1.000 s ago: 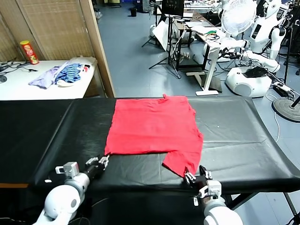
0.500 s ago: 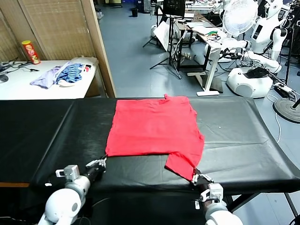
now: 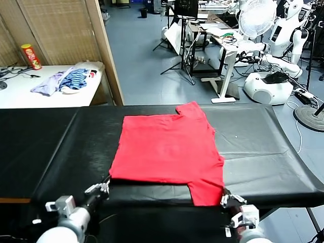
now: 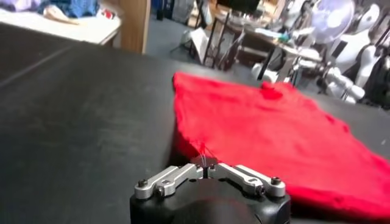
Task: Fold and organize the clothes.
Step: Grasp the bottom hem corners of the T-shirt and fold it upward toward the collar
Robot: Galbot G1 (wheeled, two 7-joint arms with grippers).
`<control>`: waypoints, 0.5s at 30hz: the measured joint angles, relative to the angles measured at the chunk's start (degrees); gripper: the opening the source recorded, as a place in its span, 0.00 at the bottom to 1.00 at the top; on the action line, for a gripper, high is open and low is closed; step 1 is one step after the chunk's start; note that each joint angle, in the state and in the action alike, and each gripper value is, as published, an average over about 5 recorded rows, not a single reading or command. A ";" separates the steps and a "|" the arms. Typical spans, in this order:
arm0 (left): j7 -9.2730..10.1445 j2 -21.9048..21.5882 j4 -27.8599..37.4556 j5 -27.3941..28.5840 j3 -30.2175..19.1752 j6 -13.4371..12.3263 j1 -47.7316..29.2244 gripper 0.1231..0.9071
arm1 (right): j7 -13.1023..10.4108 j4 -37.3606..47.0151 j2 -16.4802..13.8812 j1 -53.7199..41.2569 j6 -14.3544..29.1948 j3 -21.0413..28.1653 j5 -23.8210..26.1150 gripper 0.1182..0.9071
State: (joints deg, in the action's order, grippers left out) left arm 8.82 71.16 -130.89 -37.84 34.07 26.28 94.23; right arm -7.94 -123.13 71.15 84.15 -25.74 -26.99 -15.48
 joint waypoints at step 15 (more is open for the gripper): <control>0.14 -0.09 11.08 7.32 -3.08 -3.06 -13.54 0.00 | 2.90 22.11 1.38 -20.18 6.74 5.52 4.11 0.01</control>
State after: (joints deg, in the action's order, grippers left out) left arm 8.96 71.08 -119.81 -30.51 30.99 23.22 80.70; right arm -5.04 -101.02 72.53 63.97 -18.99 -21.47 -11.38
